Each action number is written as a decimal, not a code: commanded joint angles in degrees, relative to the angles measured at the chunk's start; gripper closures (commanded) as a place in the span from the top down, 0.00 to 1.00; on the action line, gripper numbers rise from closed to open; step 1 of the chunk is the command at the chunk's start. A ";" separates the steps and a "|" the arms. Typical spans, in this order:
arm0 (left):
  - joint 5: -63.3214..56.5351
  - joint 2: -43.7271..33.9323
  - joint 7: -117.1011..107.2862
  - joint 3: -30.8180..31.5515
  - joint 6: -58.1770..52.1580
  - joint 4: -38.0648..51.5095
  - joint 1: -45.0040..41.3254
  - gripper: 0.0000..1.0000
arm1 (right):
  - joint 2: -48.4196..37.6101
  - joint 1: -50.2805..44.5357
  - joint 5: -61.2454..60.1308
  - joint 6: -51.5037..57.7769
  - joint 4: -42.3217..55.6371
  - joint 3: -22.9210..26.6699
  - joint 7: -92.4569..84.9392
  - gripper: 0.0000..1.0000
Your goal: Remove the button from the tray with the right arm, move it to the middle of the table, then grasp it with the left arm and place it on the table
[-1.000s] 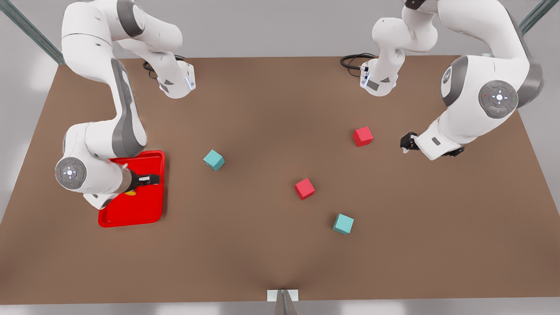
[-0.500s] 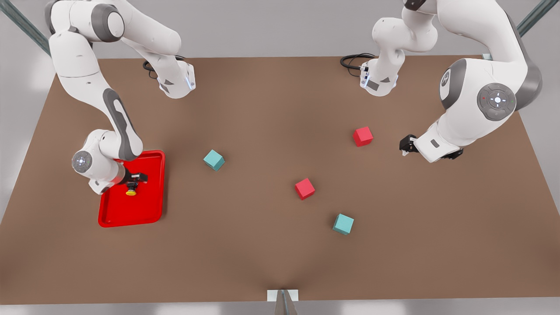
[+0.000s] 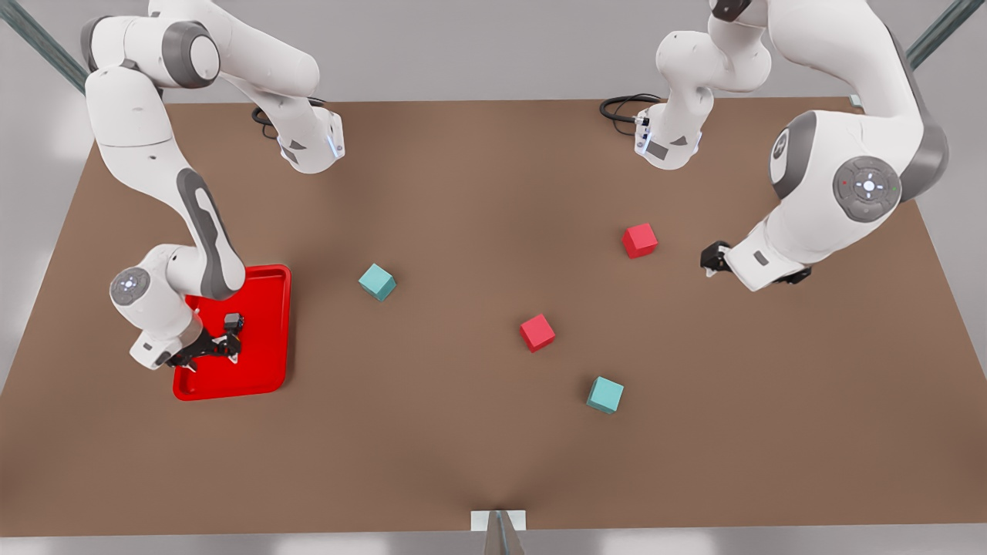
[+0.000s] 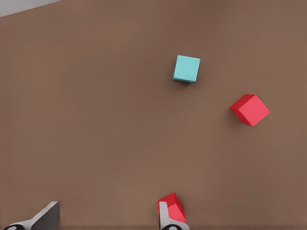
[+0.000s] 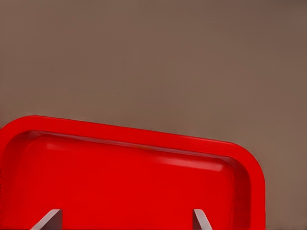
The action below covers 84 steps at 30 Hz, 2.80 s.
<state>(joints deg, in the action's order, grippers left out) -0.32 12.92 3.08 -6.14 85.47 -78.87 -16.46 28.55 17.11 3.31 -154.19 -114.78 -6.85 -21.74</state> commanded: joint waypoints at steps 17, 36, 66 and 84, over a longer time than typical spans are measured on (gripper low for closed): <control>-0.03 0.53 0.17 -0.01 -0.13 -0.05 -0.06 1.00 | -12.29 0.56 0.29 21.30 -13.36 -0.01 2.84 1.00; -0.03 0.53 0.17 -0.01 -0.22 -0.05 -0.06 1.00 | -3.68 -0.06 1.17 16.20 -6.77 -0.01 15.32 1.00; 0.05 0.88 0.17 -0.01 -0.22 -0.05 -0.32 1.00 | 0.63 1.26 2.40 17.25 -1.76 0.26 15.06 1.00; 0.05 1.32 0.17 -0.01 -0.22 -0.05 -0.32 1.00 | 1.06 0.56 1.96 17.34 -1.85 0.26 16.11 0.61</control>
<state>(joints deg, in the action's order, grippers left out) -0.23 14.30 3.22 -6.14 85.39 -78.95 -16.79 29.73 17.70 5.36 -136.82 -116.65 -6.59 -6.19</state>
